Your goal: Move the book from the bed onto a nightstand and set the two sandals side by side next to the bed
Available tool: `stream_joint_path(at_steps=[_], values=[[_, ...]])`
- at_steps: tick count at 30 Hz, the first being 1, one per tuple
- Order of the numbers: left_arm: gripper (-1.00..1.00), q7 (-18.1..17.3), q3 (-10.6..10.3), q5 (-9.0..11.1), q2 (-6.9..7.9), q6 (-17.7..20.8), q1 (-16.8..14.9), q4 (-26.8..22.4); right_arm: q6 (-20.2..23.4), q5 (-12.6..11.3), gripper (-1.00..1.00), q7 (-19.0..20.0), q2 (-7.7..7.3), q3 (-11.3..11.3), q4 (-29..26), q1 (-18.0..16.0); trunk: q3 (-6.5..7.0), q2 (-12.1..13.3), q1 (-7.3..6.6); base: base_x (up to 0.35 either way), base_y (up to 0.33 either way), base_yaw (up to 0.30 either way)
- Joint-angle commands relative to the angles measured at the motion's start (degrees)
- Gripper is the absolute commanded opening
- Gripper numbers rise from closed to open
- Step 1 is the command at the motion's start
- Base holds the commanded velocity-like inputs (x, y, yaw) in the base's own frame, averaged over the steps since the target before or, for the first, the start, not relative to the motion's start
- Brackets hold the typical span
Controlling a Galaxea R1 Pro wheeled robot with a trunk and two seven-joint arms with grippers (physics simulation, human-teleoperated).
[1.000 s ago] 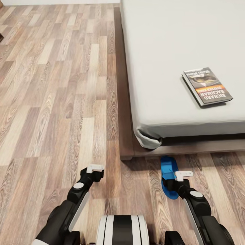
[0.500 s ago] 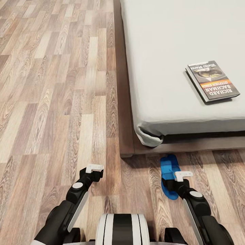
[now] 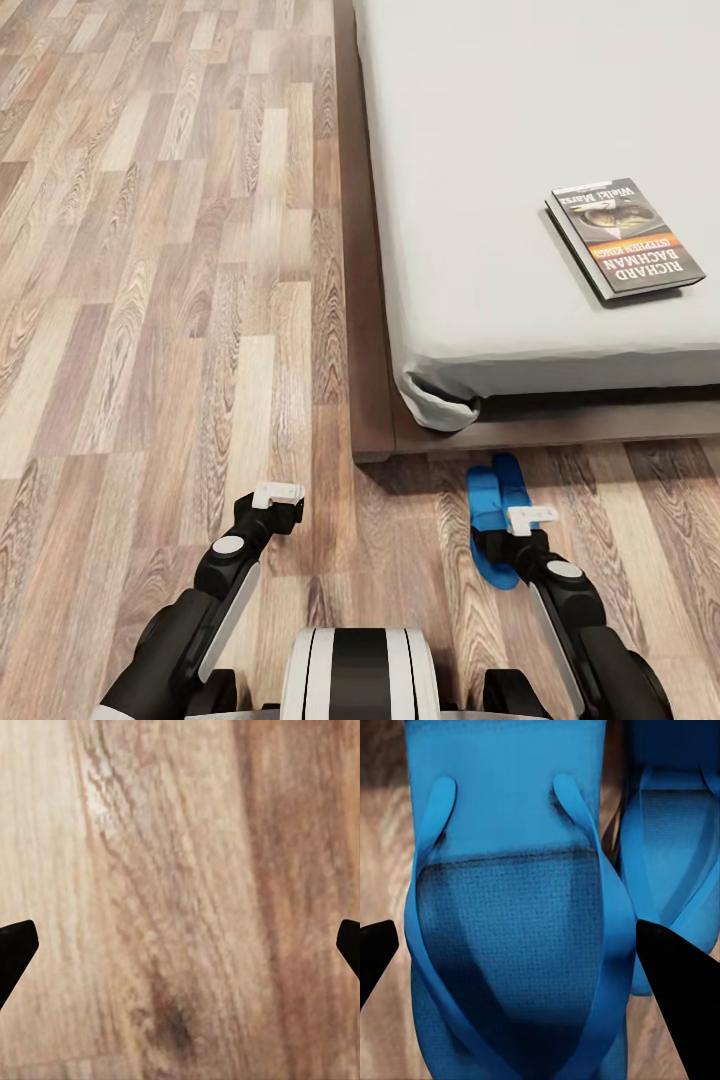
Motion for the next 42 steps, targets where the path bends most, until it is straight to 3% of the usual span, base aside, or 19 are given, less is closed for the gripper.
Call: stream_joint_path(at_steps=[1,17,35,42], values=[[1.00,0.5,-0.1,0.5,0.02,0.2,0.0,-0.1,0.3,0.3,-1.00,0.1,0.00,0.0,0.5,-0.6,-0.03,0.0,-0.01,0.000,0.000,0.000],[1.00,0.5,-0.2,0.5,0.02,0.2,0.0,-0.1,-0.6,-0.2,-1.00,0.1,0.00,0.0,8.0,-7.6,-0.03,0.0,-0.01,0.000,0.000,0.000],[1.00,0.5,-0.4,0.5,0.02,0.2,0.0,0.0,-2.6,-0.5,-1.00,0.4,0.00,-0.1,11.6,-9.9,-0.03,0.0,-0.01,0.000,0.000,0.000],[1.00,0.5,-0.4,0.5,0.02,0.2,0.0,0.0,-2.6,-0.7,-1.00,0.4,0.00,-0.1,11.7,-10.0,-1.58,-0.1,0.17,0.000,0.000,0.000]])
